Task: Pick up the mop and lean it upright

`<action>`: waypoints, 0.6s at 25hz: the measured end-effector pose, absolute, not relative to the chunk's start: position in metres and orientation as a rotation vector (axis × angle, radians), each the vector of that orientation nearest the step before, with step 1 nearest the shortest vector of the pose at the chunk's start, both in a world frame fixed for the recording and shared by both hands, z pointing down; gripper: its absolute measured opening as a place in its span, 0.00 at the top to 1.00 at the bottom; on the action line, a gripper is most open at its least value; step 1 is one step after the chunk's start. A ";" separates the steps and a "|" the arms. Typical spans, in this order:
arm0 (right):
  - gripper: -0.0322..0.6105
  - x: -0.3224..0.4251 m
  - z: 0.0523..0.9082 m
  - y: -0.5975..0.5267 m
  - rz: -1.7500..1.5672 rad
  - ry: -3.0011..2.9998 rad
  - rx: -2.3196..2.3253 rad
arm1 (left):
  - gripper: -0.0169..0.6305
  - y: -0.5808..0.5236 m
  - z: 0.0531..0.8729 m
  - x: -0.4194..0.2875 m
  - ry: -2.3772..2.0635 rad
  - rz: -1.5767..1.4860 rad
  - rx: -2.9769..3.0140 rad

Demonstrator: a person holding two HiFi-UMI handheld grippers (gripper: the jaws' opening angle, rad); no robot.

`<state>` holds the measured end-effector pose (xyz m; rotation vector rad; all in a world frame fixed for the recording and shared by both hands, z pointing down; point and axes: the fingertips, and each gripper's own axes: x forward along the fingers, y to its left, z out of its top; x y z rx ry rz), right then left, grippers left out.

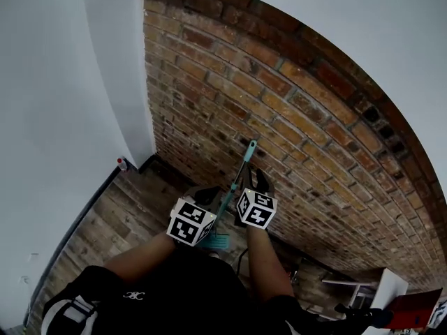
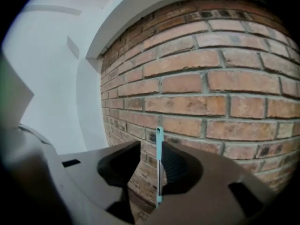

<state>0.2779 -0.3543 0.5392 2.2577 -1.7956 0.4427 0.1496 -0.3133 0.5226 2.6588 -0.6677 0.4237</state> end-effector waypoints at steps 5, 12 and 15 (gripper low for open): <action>0.74 0.301 0.575 -0.406 0.565 -1.738 2.193 | 0.99 -0.336 0.514 0.139 -0.783 0.386 2.617; 0.73 0.325 0.603 -0.430 0.629 -1.631 2.173 | 0.99 -0.345 0.515 0.128 -0.897 0.386 2.577; 0.73 0.326 0.609 -0.439 0.644 -1.643 2.142 | 0.99 -0.346 0.515 0.123 -0.927 0.396 2.566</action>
